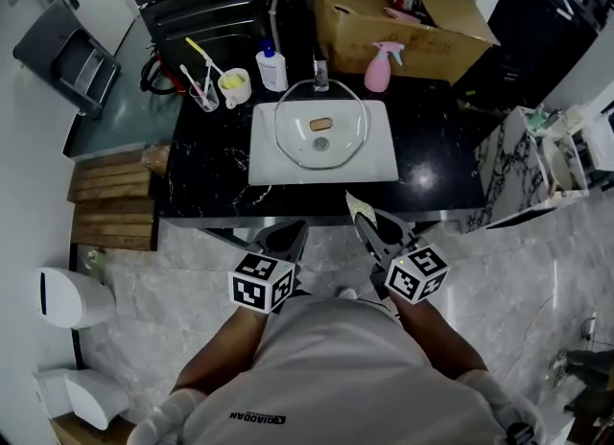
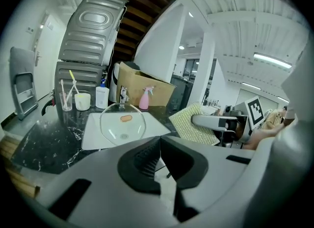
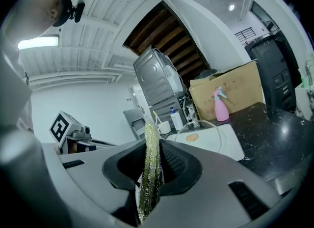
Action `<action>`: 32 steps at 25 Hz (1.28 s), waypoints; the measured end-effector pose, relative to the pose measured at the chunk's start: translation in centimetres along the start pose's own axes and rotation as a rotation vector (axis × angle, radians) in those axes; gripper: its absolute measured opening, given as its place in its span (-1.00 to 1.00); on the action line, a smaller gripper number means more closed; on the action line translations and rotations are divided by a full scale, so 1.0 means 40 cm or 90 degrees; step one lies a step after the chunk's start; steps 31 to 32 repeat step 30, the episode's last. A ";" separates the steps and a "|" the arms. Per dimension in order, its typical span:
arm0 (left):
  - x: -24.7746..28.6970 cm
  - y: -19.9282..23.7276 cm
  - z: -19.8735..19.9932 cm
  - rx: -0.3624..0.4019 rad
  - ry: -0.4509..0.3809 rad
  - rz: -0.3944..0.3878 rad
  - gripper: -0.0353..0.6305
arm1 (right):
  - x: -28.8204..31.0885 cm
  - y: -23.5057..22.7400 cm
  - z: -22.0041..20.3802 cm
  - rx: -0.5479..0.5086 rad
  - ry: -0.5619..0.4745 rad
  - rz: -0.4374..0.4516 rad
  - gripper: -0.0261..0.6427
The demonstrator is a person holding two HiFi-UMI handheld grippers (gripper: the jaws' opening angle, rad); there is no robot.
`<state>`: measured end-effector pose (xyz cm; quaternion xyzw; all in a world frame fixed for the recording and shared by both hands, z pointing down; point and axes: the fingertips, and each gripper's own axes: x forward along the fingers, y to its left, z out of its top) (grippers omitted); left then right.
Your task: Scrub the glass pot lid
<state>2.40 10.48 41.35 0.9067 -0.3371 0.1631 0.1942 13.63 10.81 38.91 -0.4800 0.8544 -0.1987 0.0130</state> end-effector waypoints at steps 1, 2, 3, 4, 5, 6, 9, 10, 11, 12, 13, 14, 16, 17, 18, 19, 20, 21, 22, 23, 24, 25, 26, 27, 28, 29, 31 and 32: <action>-0.004 0.008 0.001 0.001 0.000 0.000 -0.85 | 0.003 0.004 0.000 0.000 -0.001 -0.002 -0.66; -0.007 0.015 0.004 0.001 -0.001 -0.001 -0.85 | 0.005 0.008 0.000 0.000 -0.002 -0.005 -0.66; -0.009 0.019 0.007 0.003 -0.003 -0.003 -0.85 | 0.007 0.010 0.001 0.002 -0.004 -0.007 -0.66; -0.011 0.022 0.011 0.005 -0.004 -0.005 -0.85 | 0.008 0.013 0.002 0.003 -0.005 -0.009 -0.66; -0.013 0.023 0.013 0.006 -0.004 -0.007 -0.85 | 0.008 0.016 0.003 0.003 -0.006 -0.011 -0.66; -0.014 0.023 0.014 0.008 -0.004 -0.010 -0.85 | 0.008 0.019 0.004 0.002 -0.006 -0.013 -0.66; -0.018 0.024 0.015 0.010 -0.002 -0.018 -0.85 | 0.008 0.023 0.010 -0.001 -0.008 -0.023 -0.66; -0.020 0.024 0.017 0.010 -0.002 -0.020 -0.85 | 0.009 0.024 0.013 -0.001 -0.009 -0.026 -0.66; -0.022 0.025 0.019 0.011 -0.001 -0.022 -0.85 | 0.010 0.025 0.016 -0.002 -0.009 -0.029 -0.66; -0.023 0.027 0.020 0.012 -0.001 -0.023 -0.85 | 0.010 0.027 0.018 -0.002 -0.009 -0.031 -0.66; -0.025 0.031 0.021 0.013 0.000 -0.024 -0.85 | 0.010 0.029 0.018 -0.003 -0.009 -0.033 -0.66; -0.027 0.034 0.021 0.013 0.001 -0.023 -0.85 | 0.010 0.031 0.017 -0.004 -0.009 -0.034 -0.66; -0.029 0.038 0.021 0.012 0.001 -0.023 -0.85 | 0.006 0.036 0.012 -0.004 -0.009 -0.037 -0.66; -0.029 0.038 0.022 0.013 0.001 -0.024 -0.85 | 0.004 0.038 0.010 -0.005 -0.008 -0.038 -0.66; -0.029 0.038 0.024 0.015 0.001 -0.026 -0.85 | 0.004 0.039 0.009 -0.005 -0.009 -0.039 -0.66; -0.029 0.037 0.026 0.018 0.002 -0.027 -0.85 | 0.004 0.039 0.007 -0.004 -0.009 -0.041 -0.66; -0.029 0.038 0.027 0.019 0.002 -0.029 -0.85 | 0.005 0.039 0.005 -0.003 -0.008 -0.043 -0.66; -0.029 0.038 0.027 0.019 0.003 -0.030 -0.85 | 0.007 0.039 0.003 -0.001 -0.007 -0.044 -0.66; -0.031 0.039 0.026 0.019 0.004 -0.030 -0.85 | 0.010 0.040 0.000 0.000 -0.006 -0.045 -0.66; -0.032 0.040 0.025 0.019 0.004 -0.031 -0.85 | 0.012 0.041 -0.001 0.000 -0.005 -0.045 -0.66; -0.033 0.042 0.024 0.018 0.005 -0.031 -0.85 | 0.013 0.042 -0.001 -0.001 -0.004 -0.044 -0.66; -0.033 0.044 0.024 0.018 0.005 -0.030 -0.85 | 0.015 0.042 -0.001 -0.001 -0.004 -0.045 -0.66; -0.033 0.046 0.024 0.017 0.005 -0.030 -0.85 | 0.016 0.041 0.001 -0.001 -0.005 -0.045 -0.66; -0.034 0.048 0.026 0.017 0.004 -0.029 -0.85 | 0.017 0.040 0.002 0.000 -0.005 -0.046 -0.66; -0.034 0.050 0.029 0.017 0.004 -0.029 -0.85 | 0.018 0.040 0.004 0.000 -0.005 -0.047 -0.66; -0.034 0.051 0.031 0.017 0.003 -0.029 -0.85 | 0.019 0.039 0.005 0.001 -0.005 -0.048 -0.66; -0.035 0.052 0.034 0.017 0.002 -0.029 -0.85 | 0.020 0.039 0.007 0.001 -0.005 -0.048 -0.66; -0.035 0.052 0.034 0.017 0.002 -0.029 -0.85 | 0.020 0.039 0.007 0.001 -0.005 -0.048 -0.66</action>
